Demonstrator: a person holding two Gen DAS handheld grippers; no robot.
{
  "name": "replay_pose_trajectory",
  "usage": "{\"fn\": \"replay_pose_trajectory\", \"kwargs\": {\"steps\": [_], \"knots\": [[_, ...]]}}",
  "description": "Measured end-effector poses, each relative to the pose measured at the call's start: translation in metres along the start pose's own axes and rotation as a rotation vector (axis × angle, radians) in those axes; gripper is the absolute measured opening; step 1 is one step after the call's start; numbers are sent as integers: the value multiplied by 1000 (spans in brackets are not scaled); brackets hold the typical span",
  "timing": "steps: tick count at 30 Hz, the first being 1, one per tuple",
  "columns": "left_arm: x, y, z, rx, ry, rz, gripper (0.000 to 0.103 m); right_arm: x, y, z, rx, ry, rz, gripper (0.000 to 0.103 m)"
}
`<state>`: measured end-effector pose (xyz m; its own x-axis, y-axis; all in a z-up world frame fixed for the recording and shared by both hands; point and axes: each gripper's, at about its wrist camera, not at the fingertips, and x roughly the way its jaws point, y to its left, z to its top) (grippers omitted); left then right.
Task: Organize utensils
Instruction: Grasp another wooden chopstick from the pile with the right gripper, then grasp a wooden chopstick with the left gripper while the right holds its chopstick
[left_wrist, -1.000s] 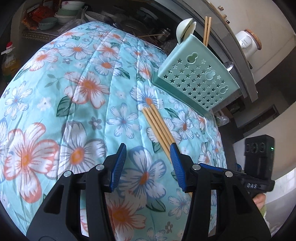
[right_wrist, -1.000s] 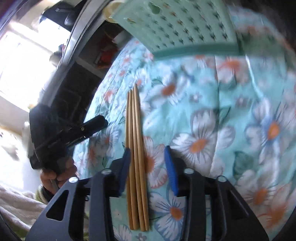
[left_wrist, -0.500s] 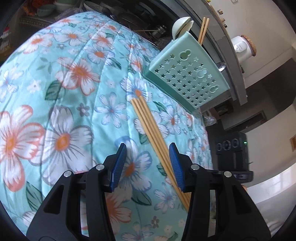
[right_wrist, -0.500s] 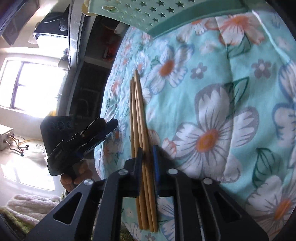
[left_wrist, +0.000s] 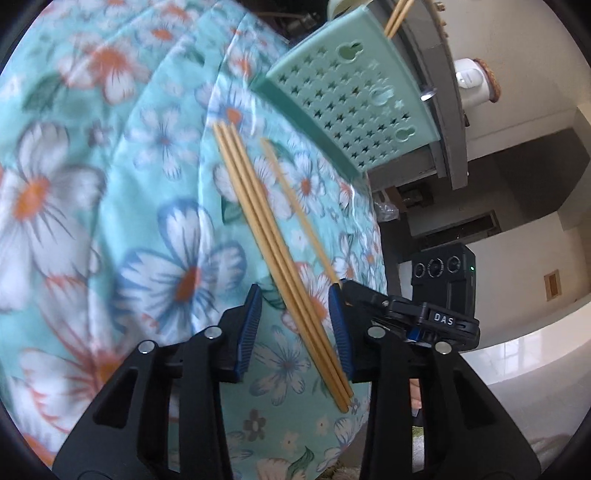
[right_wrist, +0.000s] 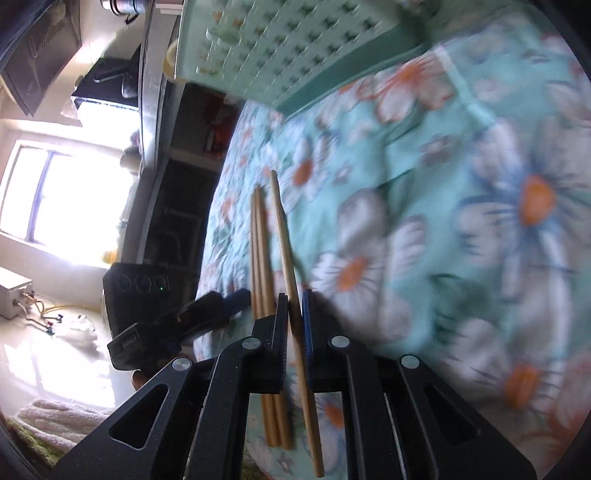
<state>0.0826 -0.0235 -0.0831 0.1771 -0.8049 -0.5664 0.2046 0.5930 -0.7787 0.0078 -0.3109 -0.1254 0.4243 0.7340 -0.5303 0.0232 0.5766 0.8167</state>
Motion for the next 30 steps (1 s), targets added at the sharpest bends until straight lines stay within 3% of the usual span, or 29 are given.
{"fn": "replay_pose_trajectory", "kwargs": {"steps": [8, 22, 30], "knots": [[9, 20, 3, -142, -16, -39, 13, -11, -17, -8, 34, -32, 12, 8], [4, 26, 1, -204, -48, -76, 6, -6, -23, -12, 46, -50, 21, 8], [-25, 31, 8, -190, 26, 20, 7, -17, -9, -17, 17, -52, -34, 8]]}}
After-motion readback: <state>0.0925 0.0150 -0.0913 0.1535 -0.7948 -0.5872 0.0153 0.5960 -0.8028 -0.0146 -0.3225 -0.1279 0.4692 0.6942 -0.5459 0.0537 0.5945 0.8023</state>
